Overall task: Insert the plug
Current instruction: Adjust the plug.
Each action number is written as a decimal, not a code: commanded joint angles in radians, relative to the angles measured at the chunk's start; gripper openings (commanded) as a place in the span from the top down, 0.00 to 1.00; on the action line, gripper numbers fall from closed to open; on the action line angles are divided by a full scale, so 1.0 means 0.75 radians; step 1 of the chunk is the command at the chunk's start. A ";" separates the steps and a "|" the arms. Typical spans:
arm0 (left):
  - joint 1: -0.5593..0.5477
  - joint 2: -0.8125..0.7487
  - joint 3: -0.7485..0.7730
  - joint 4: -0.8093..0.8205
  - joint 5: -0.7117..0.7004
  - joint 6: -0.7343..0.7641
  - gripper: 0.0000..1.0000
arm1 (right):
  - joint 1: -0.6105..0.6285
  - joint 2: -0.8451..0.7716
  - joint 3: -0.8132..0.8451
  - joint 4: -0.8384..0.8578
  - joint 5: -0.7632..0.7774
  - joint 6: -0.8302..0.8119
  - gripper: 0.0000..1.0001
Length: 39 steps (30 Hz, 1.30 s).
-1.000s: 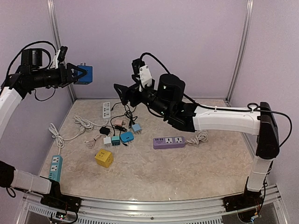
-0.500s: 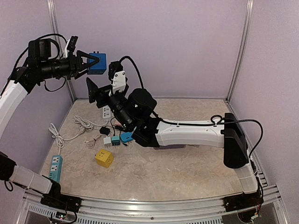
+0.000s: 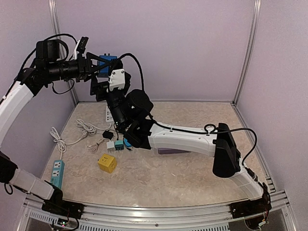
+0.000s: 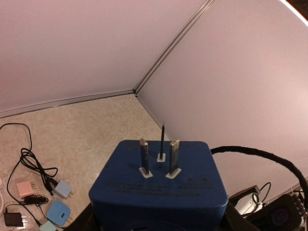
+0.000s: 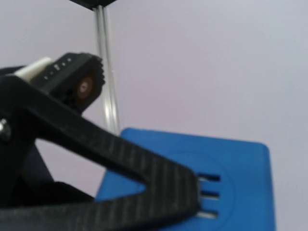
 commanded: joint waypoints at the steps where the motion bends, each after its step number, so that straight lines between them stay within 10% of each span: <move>1: -0.027 0.006 0.010 0.000 0.026 0.050 1.00 | 0.001 0.063 0.115 -0.009 0.037 -0.120 0.16; 11: -0.028 0.001 -0.010 -0.036 -0.001 0.095 1.00 | -0.013 -0.025 -0.031 0.138 0.147 -0.198 1.00; 17: -0.017 -0.011 0.060 -0.131 -0.041 0.268 0.04 | -0.016 -0.175 -0.264 0.200 0.103 -0.238 1.00; 25: 0.058 -0.049 0.447 -0.500 -0.199 0.903 0.01 | -0.150 -0.723 -0.847 -0.359 -0.276 0.204 1.00; 30: -0.045 -0.138 0.500 -0.798 -0.428 1.462 0.01 | -0.436 -0.921 -0.748 -1.241 -1.243 0.669 1.00; 39: -0.141 -0.264 0.247 -0.958 -0.519 1.772 0.01 | -0.553 -0.959 -0.545 -2.228 -1.924 0.317 1.00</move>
